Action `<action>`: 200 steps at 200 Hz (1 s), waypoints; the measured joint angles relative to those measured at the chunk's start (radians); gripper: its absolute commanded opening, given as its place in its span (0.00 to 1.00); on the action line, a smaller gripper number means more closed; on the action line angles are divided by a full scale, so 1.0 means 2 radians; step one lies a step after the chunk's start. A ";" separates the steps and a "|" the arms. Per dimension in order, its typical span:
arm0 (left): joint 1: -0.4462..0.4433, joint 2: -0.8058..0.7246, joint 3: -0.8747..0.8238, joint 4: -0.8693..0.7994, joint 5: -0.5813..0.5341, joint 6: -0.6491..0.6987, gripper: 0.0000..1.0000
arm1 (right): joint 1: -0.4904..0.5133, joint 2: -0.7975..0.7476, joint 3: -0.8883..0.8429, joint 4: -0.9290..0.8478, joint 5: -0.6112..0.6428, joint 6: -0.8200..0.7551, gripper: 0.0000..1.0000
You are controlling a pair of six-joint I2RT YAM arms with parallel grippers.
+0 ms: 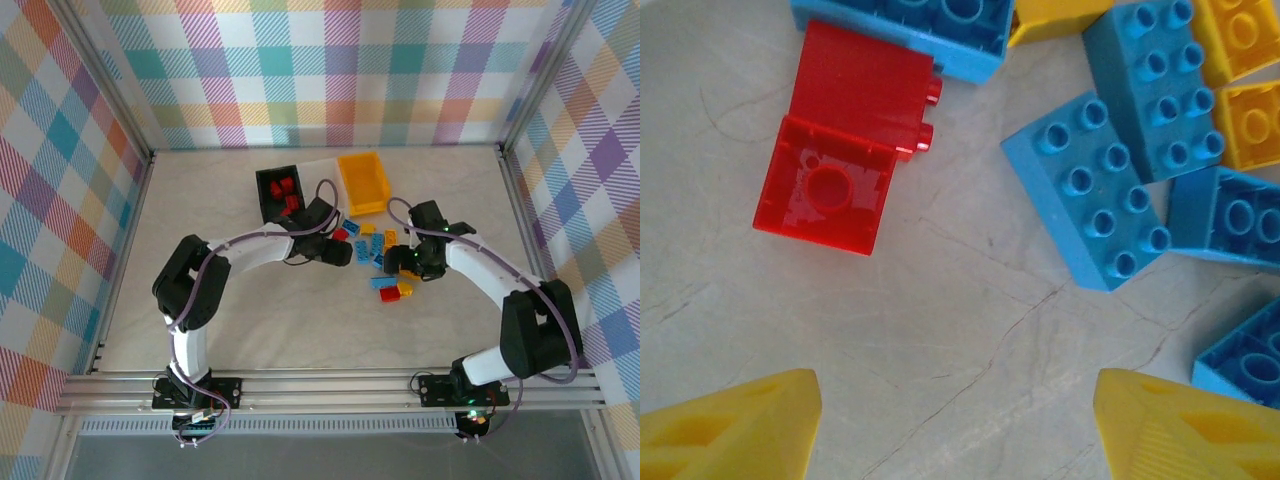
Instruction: Sort the legos into containers by color
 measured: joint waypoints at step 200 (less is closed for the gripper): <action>0.017 -0.100 -0.124 -0.003 -0.029 -0.037 0.73 | 0.080 0.120 0.032 0.052 -0.030 -0.017 0.83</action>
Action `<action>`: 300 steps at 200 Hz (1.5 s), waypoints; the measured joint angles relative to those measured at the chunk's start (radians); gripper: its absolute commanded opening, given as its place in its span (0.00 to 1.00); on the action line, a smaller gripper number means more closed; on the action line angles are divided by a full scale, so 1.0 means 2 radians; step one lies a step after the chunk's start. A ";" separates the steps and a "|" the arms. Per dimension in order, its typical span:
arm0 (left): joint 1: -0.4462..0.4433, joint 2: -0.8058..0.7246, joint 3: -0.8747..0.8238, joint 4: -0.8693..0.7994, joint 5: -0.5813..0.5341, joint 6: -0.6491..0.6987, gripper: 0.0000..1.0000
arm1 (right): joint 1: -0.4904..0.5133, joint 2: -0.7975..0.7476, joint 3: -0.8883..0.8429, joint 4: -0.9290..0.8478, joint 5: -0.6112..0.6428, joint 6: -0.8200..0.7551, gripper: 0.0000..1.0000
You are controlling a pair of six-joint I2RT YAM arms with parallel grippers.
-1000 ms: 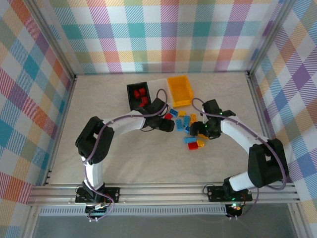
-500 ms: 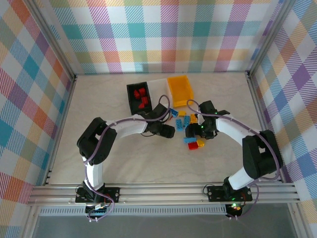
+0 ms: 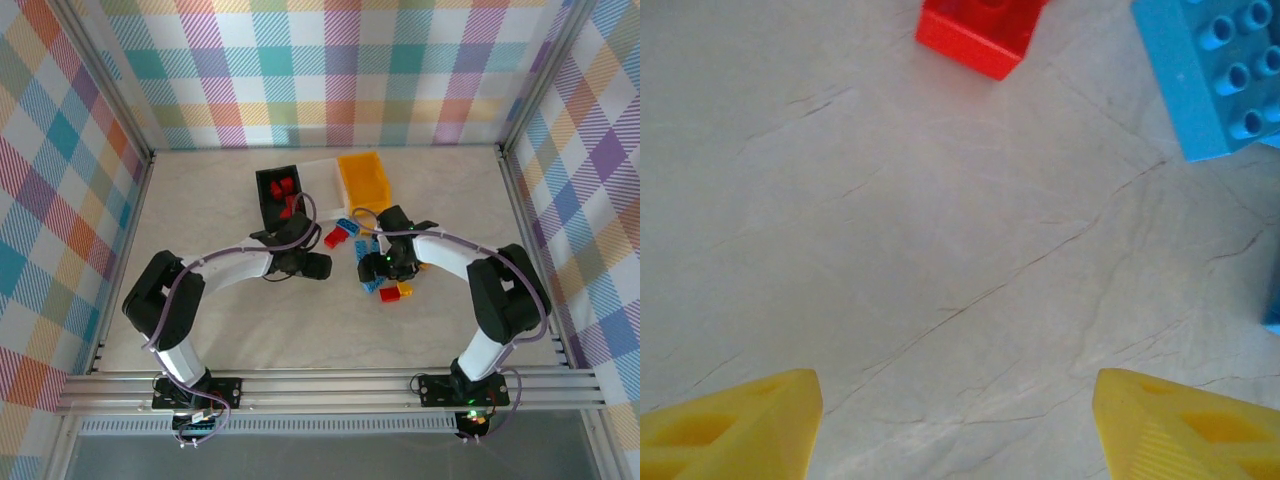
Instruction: Sort the legos into containers by color
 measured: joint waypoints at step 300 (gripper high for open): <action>0.034 -0.043 -0.073 0.005 0.002 -0.007 0.73 | 0.090 0.033 0.072 -0.045 0.062 0.019 0.63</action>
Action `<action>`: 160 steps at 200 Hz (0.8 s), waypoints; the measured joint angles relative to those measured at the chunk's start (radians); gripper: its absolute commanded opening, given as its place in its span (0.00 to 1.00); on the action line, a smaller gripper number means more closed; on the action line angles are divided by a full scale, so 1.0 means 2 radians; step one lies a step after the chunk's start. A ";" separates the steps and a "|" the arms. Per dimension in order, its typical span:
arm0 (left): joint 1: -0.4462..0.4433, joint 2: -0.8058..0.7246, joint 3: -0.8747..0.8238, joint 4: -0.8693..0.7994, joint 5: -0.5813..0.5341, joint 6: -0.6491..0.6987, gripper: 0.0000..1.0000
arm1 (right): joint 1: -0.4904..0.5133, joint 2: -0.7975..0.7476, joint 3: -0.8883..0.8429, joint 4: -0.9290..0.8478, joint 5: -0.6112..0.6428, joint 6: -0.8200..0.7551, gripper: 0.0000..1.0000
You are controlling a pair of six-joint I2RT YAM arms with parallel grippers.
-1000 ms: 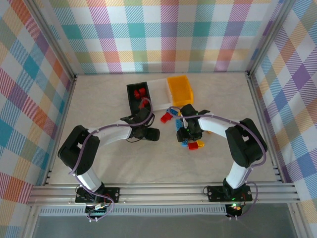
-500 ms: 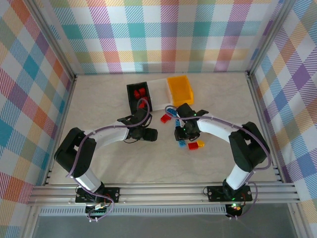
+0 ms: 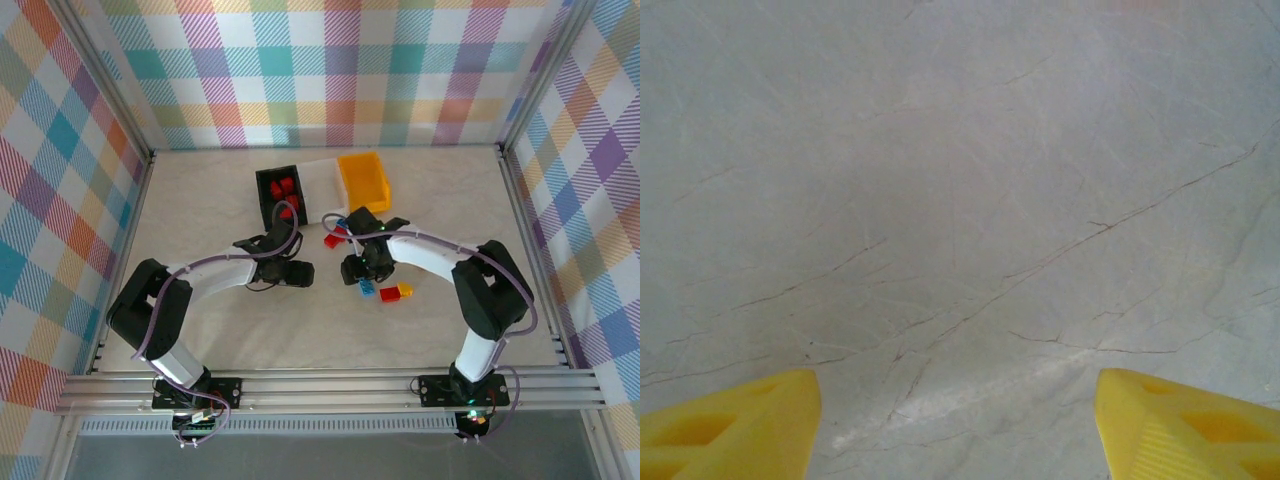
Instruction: Sort the legos into containers by color
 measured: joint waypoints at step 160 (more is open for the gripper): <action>0.013 -0.052 -0.032 -0.001 0.000 0.000 0.73 | 0.014 0.022 0.043 -0.011 0.033 -0.001 0.24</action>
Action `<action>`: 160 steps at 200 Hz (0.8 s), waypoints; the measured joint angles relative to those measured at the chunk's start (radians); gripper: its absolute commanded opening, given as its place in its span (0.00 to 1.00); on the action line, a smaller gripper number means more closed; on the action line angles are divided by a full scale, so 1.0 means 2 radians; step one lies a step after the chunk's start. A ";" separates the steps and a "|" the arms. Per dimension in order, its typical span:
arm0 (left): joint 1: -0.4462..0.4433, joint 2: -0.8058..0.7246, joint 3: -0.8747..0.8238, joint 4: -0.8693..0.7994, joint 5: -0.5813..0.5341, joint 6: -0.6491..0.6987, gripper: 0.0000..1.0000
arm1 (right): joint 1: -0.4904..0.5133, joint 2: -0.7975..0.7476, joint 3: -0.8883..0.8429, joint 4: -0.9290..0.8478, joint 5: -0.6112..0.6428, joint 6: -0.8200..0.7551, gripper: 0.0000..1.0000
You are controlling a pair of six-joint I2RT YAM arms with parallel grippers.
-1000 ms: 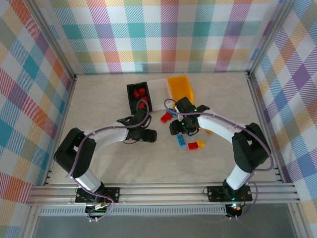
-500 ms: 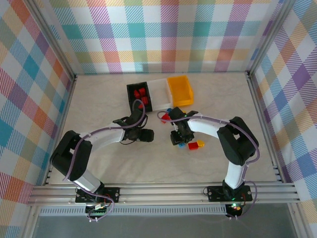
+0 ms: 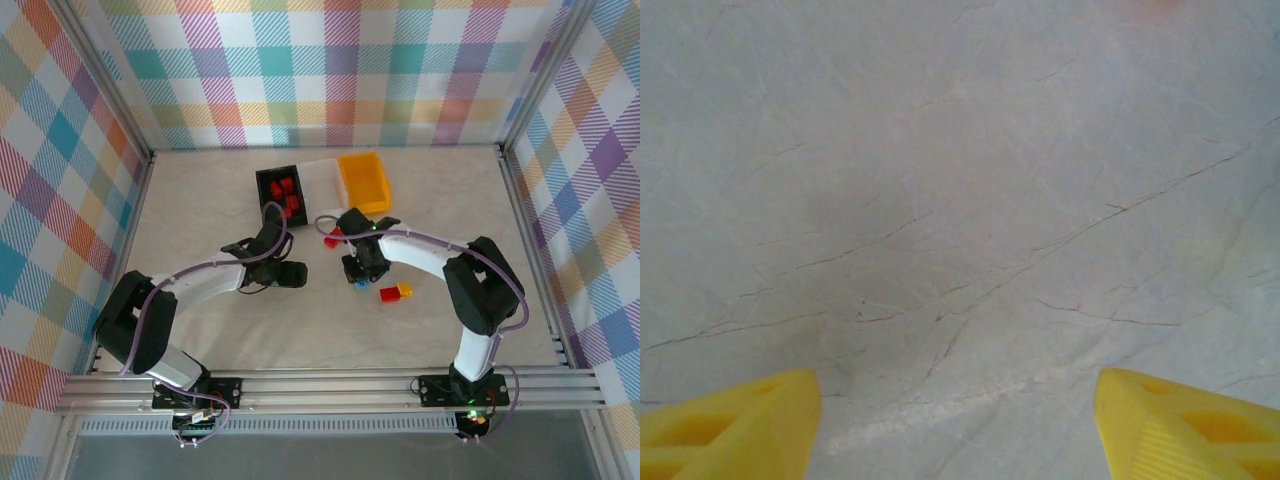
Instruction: Sort the legos into containers by color
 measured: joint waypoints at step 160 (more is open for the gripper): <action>0.018 -0.092 -0.057 -0.016 0.000 -0.012 0.74 | -0.076 0.348 0.549 -0.010 -0.003 -0.068 0.58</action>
